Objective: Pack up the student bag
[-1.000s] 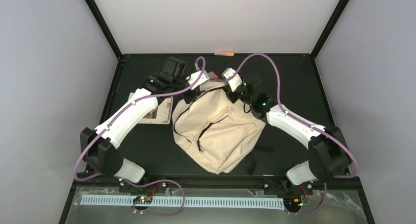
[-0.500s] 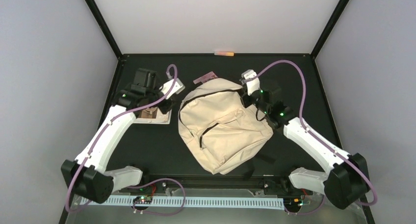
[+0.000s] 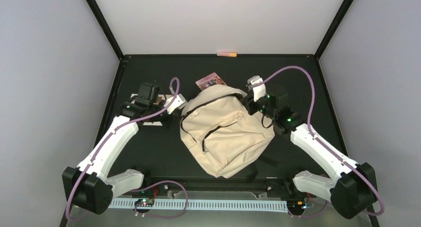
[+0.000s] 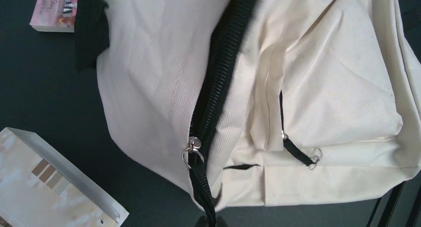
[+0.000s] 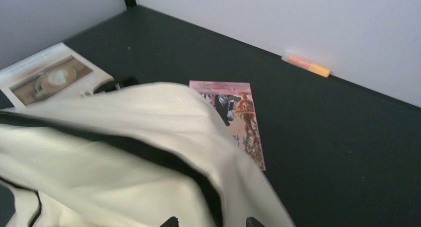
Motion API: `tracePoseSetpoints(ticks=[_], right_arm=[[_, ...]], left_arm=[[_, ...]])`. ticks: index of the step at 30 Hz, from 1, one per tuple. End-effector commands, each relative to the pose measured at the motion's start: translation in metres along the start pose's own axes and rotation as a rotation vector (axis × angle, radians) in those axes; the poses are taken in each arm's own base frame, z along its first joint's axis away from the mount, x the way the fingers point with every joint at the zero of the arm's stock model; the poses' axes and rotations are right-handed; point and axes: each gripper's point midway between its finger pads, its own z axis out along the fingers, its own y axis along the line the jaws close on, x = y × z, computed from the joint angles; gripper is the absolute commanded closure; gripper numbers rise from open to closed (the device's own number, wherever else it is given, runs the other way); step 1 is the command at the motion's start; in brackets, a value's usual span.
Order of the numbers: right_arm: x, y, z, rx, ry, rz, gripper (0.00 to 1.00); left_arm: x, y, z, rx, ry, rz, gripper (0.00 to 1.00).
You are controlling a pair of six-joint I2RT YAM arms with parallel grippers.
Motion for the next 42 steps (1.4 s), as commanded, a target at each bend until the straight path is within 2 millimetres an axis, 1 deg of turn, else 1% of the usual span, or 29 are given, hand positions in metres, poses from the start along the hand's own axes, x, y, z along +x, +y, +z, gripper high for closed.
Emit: tracePoseSetpoints(ticks=[1, 2, 5, 7, 8, 11, 13, 14, 16, 17, 19, 21, 22, 24, 26, 28, 30, 34, 36, 39, 42], right_arm=[[-0.035, 0.001, -0.010, -0.005, -0.064, 0.003, 0.55], [-0.045, 0.003, -0.013, -0.015, -0.086, -0.012, 0.50], [-0.076, 0.030, -0.026, -0.162, -0.173, -0.107, 0.39], [-0.093, 0.045, -0.031, -0.241, -0.218, -0.166, 0.36], [-0.100, 0.049, -0.031, -0.257, -0.233, -0.184, 0.36], [-0.108, 0.060, -0.013, -0.279, -0.228, -0.261, 0.37], [-0.104, 0.071, 0.007, -0.302, -0.193, -0.357, 0.38], [-0.099, 0.077, 0.017, -0.313, -0.166, -0.407, 0.38], [-0.098, 0.081, 0.035, -0.335, -0.137, -0.473, 0.38], [-0.103, 0.080, 0.043, -0.335, -0.132, -0.493, 0.39], [-0.108, 0.079, 0.058, -0.335, -0.111, -0.545, 0.40], [-0.107, 0.077, 0.075, -0.338, -0.074, -0.591, 0.39], [-0.102, 0.077, 0.085, -0.352, -0.043, -0.607, 0.39], [-0.091, 0.080, 0.097, -0.384, 0.000, -0.633, 0.34], [-0.079, 0.086, 0.102, -0.415, -0.001, -0.663, 0.30], [-0.070, 0.091, 0.104, -0.427, -0.018, -0.703, 0.28], [-0.062, 0.088, 0.112, -0.398, 0.000, -0.735, 0.28], [-0.048, 0.071, 0.130, -0.322, 0.078, -0.793, 0.33], [-0.044, 0.064, 0.138, -0.295, 0.103, -0.812, 0.34], [-0.039, 0.064, 0.145, -0.285, 0.121, -0.843, 0.34], [-0.031, 0.071, 0.151, -0.274, 0.131, -0.907, 0.30]], left_arm=[[-0.028, 0.002, -0.006, 0.001, -0.056, 0.047, 0.98], [-0.038, 0.007, -0.009, -0.018, -0.076, 0.062, 0.98], [-0.069, 0.020, -0.020, -0.074, -0.135, 0.109, 0.98], [-0.085, 0.027, -0.025, -0.091, -0.149, 0.120, 0.98], [-0.089, 0.029, -0.027, -0.097, -0.145, 0.115, 0.98], [-0.089, 0.031, -0.027, -0.098, -0.126, 0.094, 0.98], [-0.089, 0.030, -0.027, -0.101, -0.133, 0.108, 0.98], [-0.090, 0.030, -0.028, -0.103, -0.138, 0.114, 0.99], [-0.092, 0.031, -0.031, -0.119, -0.151, 0.124, 0.98], [-0.094, 0.032, -0.033, -0.127, -0.156, 0.128, 0.98], [-0.097, 0.033, -0.036, -0.141, -0.162, 0.135, 0.98], [-0.098, 0.033, -0.037, -0.137, -0.158, 0.132, 0.98], [-0.098, 0.033, -0.036, -0.132, -0.157, 0.128, 0.98], [-0.099, 0.033, -0.036, -0.129, -0.157, 0.122, 0.98], [-0.100, 0.034, -0.036, -0.132, -0.160, 0.120, 0.98], [-0.101, 0.034, -0.037, -0.132, -0.163, 0.117, 0.98], [-0.102, 0.034, -0.037, -0.130, -0.163, 0.113, 0.98], [-0.104, 0.034, -0.037, -0.126, -0.160, 0.113, 0.98], [-0.104, 0.035, -0.036, -0.125, -0.158, 0.113, 0.98], [-0.103, 0.035, -0.035, -0.122, -0.156, 0.111, 0.98], [-0.104, 0.036, -0.033, -0.122, -0.156, 0.109, 0.98]])
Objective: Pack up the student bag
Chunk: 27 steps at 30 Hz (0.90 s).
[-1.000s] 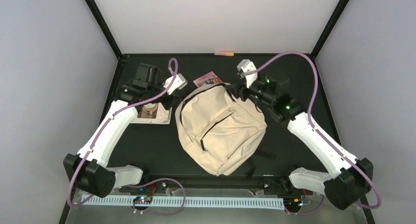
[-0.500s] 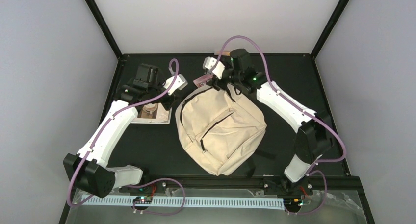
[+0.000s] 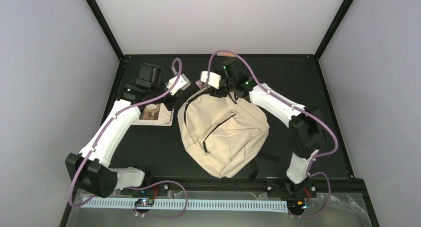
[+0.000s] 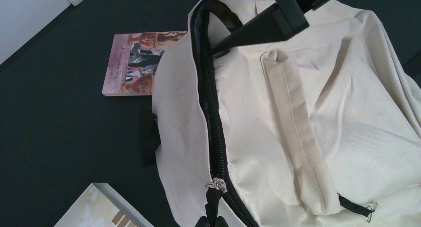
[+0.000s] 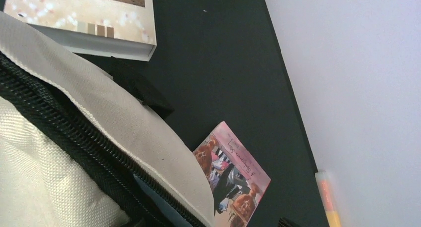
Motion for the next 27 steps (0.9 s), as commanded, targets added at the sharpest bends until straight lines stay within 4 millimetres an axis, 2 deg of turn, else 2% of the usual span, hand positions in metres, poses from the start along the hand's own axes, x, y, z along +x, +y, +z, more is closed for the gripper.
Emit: tracePoseSetpoints(ticks=[1, 9, 13, 16, 17, 18, 20, 21, 24, 27], right_arm=[[-0.001, 0.000, 0.010, 0.040, 0.046, -0.102, 0.29], [-0.039, -0.001, 0.031, -0.007, -0.045, -0.126, 0.33], [-0.037, -0.003, 0.041, -0.012, -0.035, -0.149, 0.32], [-0.036, 0.005, 0.044, -0.051, -0.041, -0.160, 0.32], [-0.035, 0.008, 0.044, -0.066, -0.041, -0.157, 0.36], [-0.036, 0.010, 0.044, -0.079, -0.042, -0.152, 0.47], [-0.034, 0.010, 0.045, -0.076, -0.035, -0.132, 0.76], [-0.031, 0.011, 0.044, -0.077, -0.030, -0.127, 0.84], [-0.023, 0.008, 0.040, -0.045, -0.026, -0.091, 0.98], [-0.020, -0.014, 0.025, 0.040, -0.038, 0.019, 0.99]], left_arm=[[-0.028, 0.007, -0.011, -0.034, -0.074, 0.036, 0.98], [-0.034, 0.003, -0.014, -0.004, -0.093, 0.031, 0.98], [-0.034, -0.004, -0.015, 0.031, -0.097, 0.025, 0.98], [-0.033, -0.001, -0.015, 0.016, -0.091, 0.022, 0.98], [-0.033, 0.000, -0.015, 0.013, -0.090, 0.019, 0.99], [-0.033, 0.001, -0.016, 0.010, -0.091, 0.014, 0.98], [-0.034, 0.004, -0.018, 0.001, -0.096, 0.002, 0.98], [-0.035, 0.005, -0.020, -0.005, -0.102, -0.001, 0.98], [-0.035, 0.008, -0.024, -0.019, -0.108, -0.007, 0.99], [-0.027, 0.012, -0.021, -0.032, -0.089, -0.010, 0.99]])
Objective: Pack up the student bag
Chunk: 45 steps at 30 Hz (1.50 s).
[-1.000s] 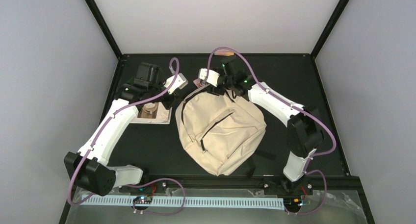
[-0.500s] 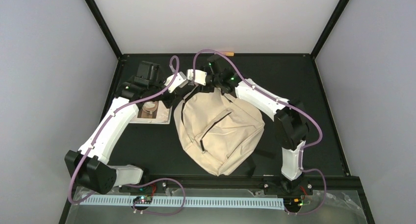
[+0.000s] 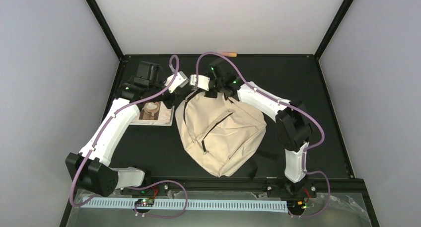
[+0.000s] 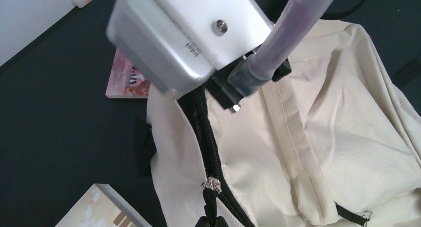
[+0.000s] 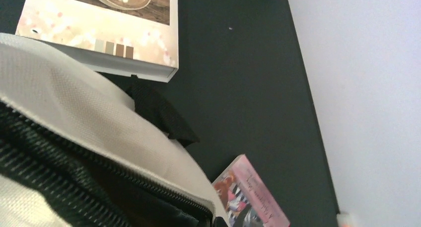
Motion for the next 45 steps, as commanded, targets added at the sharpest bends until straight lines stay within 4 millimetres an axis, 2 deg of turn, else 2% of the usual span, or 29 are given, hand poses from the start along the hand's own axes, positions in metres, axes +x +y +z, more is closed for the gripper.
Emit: tracePoseSetpoints(ticks=[1, 4, 7, 13, 15, 17, 20, 22, 25, 26, 29, 30, 31, 32, 33, 35, 37, 41, 45], right_arm=[[0.005, -0.036, -0.029, 0.151, -0.020, 0.151, 0.99], [0.018, -0.055, -0.055, 0.267, -0.003, 0.279, 0.99], [0.044, -0.066, -0.081, 0.400, 0.060, 0.395, 0.99], [0.102, -0.074, -0.136, 0.587, 0.114, 0.631, 0.99], [0.112, -0.077, -0.158, 0.644, 0.092, 0.704, 0.99], [0.114, -0.082, -0.182, 0.698, 0.048, 0.763, 0.99], [0.110, -0.089, -0.207, 0.751, 0.013, 0.812, 0.99], [0.103, -0.093, -0.216, 0.756, -0.007, 0.811, 0.99], [0.087, -0.092, -0.218, 0.718, -0.069, 0.806, 0.99], [0.081, -0.090, -0.217, 0.691, -0.094, 0.803, 0.99], [0.074, -0.082, -0.208, 0.633, -0.103, 0.804, 0.99], [0.071, -0.080, -0.207, 0.620, -0.105, 0.803, 0.99], [0.070, -0.077, -0.206, 0.605, -0.111, 0.804, 0.99], [0.065, -0.076, -0.208, 0.593, -0.129, 0.801, 0.99], [0.060, -0.074, -0.211, 0.580, -0.150, 0.793, 0.99], [0.046, -0.070, -0.218, 0.546, -0.193, 0.772, 0.99], [0.037, -0.065, -0.222, 0.511, -0.207, 0.760, 0.99], [0.022, -0.057, -0.227, 0.459, -0.239, 0.736, 0.99], [0.009, -0.048, -0.230, 0.429, -0.242, 0.695, 0.99]], left_arm=[[-0.018, 0.008, -0.015, -0.047, -0.062, 0.022, 0.98], [0.005, 0.018, -0.004, -0.080, -0.010, 0.009, 0.98], [0.018, 0.023, 0.001, -0.096, 0.014, -0.005, 0.98], [0.034, 0.027, 0.007, -0.109, 0.043, -0.023, 0.98], [0.040, 0.028, 0.008, -0.108, 0.052, -0.031, 0.98], [0.049, 0.024, 0.014, -0.086, 0.064, -0.043, 0.98], [0.070, 0.019, 0.027, -0.057, 0.105, -0.059, 0.98], [0.086, 0.017, 0.037, -0.038, 0.138, -0.063, 0.98], [0.092, 0.011, 0.044, 0.008, 0.153, -0.039, 0.98], [0.083, 0.004, 0.043, 0.051, 0.122, -0.010, 0.98], [0.040, -0.028, 0.024, 0.236, -0.042, 0.095, 0.98], [0.023, -0.034, 0.016, 0.272, -0.105, 0.125, 0.79], [0.007, -0.036, 0.010, 0.286, -0.151, 0.146, 0.56], [-0.006, -0.034, 0.007, 0.290, -0.187, 0.165, 0.37], [-0.017, -0.029, 0.006, 0.282, -0.208, 0.184, 0.24], [-0.035, -0.015, 0.013, 0.267, -0.233, 0.220, 0.13], [-0.047, -0.010, 0.020, 0.302, -0.260, 0.274, 0.11], [-0.056, -0.020, 0.028, 0.435, -0.338, 0.479, 0.10], [-0.056, -0.005, 0.050, 0.448, -0.316, 0.630, 0.10]])
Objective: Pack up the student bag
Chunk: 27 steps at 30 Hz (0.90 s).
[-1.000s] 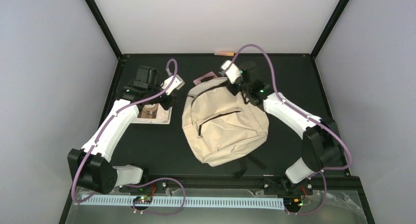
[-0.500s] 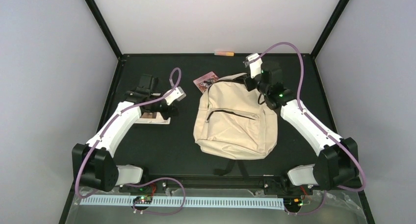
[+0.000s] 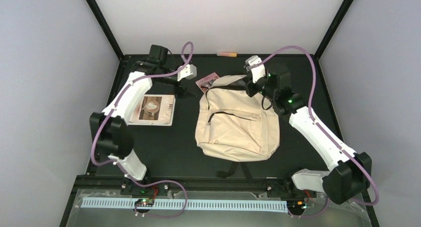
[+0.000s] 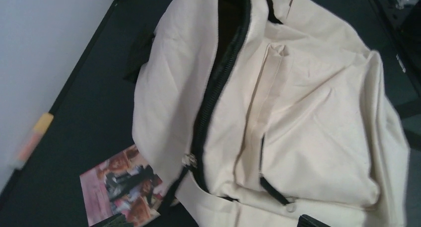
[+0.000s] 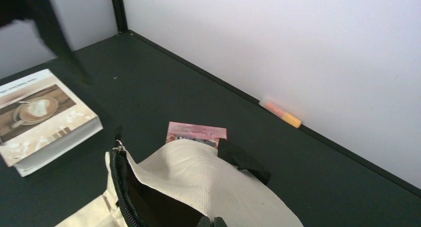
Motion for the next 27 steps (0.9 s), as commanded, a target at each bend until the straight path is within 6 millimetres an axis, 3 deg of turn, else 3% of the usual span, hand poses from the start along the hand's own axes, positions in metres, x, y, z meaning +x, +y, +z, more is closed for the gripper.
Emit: tracePoseSetpoints(ticks=[1, 4, 8, 11, 14, 15, 20, 27], right_arm=[[-0.037, 0.025, -0.019, -0.086, -0.098, -0.058, 0.99], [-0.040, 0.034, -0.022, -0.108, -0.105, -0.076, 0.99], [-0.044, 0.039, -0.024, -0.121, -0.122, -0.079, 0.99], [-0.046, 0.040, -0.024, -0.120, -0.126, -0.083, 0.99], [-0.045, 0.039, -0.025, -0.112, -0.124, -0.085, 0.99], [-0.045, 0.039, -0.025, -0.109, -0.123, -0.088, 0.99], [-0.043, 0.038, -0.024, -0.101, -0.117, -0.093, 0.99], [-0.040, 0.036, -0.023, -0.091, -0.114, -0.096, 0.99]], left_arm=[[-0.005, -0.007, 0.010, 0.137, -0.039, 0.256, 0.10], [0.000, -0.016, 0.016, 0.169, -0.032, 0.296, 0.24], [0.023, -0.012, 0.034, 0.071, 0.026, 0.356, 0.66], [0.025, 0.008, 0.039, -0.035, 0.030, 0.391, 0.61], [0.034, -0.007, 0.042, 0.072, 0.048, 0.362, 0.40], [0.036, -0.009, 0.044, 0.086, 0.049, 0.367, 0.37], [0.033, 0.009, 0.044, -0.007, 0.076, 0.362, 0.46], [0.027, 0.014, 0.044, -0.017, 0.074, 0.401, 0.51]])
